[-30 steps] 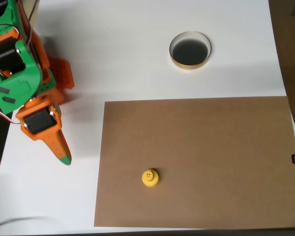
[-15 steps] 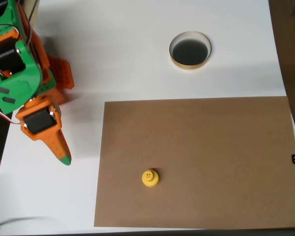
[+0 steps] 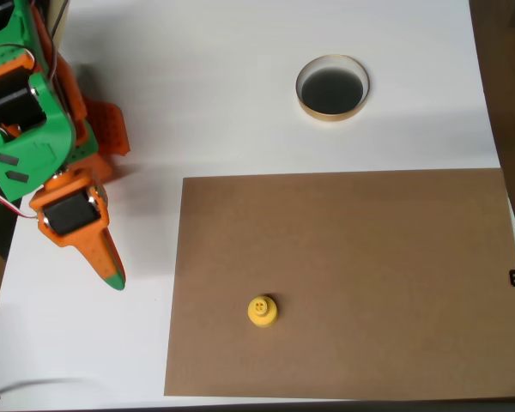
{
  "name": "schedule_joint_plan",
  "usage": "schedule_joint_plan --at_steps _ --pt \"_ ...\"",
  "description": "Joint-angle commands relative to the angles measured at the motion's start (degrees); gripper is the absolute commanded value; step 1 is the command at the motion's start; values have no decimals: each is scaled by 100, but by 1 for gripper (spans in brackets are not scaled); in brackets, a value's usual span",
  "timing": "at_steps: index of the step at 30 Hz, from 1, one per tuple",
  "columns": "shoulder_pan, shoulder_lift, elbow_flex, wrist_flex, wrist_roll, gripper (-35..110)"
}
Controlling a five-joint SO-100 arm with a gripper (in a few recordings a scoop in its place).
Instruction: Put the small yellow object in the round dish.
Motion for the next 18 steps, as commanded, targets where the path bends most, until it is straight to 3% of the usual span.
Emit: schedule_joint_plan --at_steps 1,5,12,18 --pt "308 105 -35 -79 -44 0" --pt "290 105 -220 176 -677 0" --pt "536 -105 -668 167 -949 0" --pt "721 -1608 -1854 -132 -1020 0"
